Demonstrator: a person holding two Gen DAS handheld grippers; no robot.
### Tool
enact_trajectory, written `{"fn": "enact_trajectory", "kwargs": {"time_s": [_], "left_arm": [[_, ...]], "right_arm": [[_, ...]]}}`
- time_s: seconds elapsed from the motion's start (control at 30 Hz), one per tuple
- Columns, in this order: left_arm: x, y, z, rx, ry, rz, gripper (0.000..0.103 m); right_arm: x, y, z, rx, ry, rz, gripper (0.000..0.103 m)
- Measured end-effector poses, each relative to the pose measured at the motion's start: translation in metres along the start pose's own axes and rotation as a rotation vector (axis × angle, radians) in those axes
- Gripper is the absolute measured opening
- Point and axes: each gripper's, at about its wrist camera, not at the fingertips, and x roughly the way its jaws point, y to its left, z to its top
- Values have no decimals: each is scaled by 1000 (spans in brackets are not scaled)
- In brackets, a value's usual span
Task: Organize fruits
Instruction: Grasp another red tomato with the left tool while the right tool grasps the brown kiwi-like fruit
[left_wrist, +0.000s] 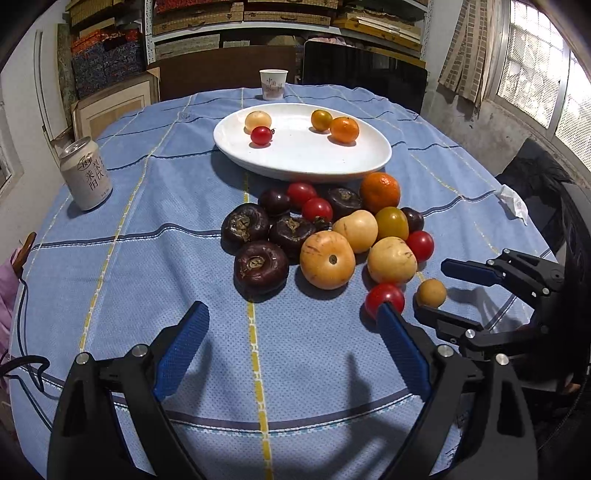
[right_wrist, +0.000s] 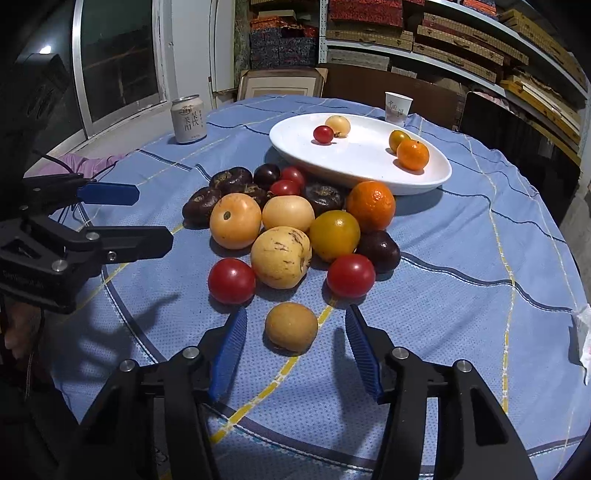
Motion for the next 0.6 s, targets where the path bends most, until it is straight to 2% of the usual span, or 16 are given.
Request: {"fn": "enact_trajectory", "kwargs": {"time_s": [0.17,0.23,0.27,0.3,0.6], "left_arm": [[4,-2,0,4,9,15,90],[5,-5,-1,14,8,29,90],[5,-6,-1,15,8,29,90],[5,-7,-1,15,7,29,90],[4,-13,-2,21,7,37,90]], "right_arm": [[3,3,1,2,10,3,55],[5,4,2,1,13,4,50],[6,4,2,1,19,2,44],[7,4,2,4,24,4,31],[4,1,-3,13,7,10,29]]}}
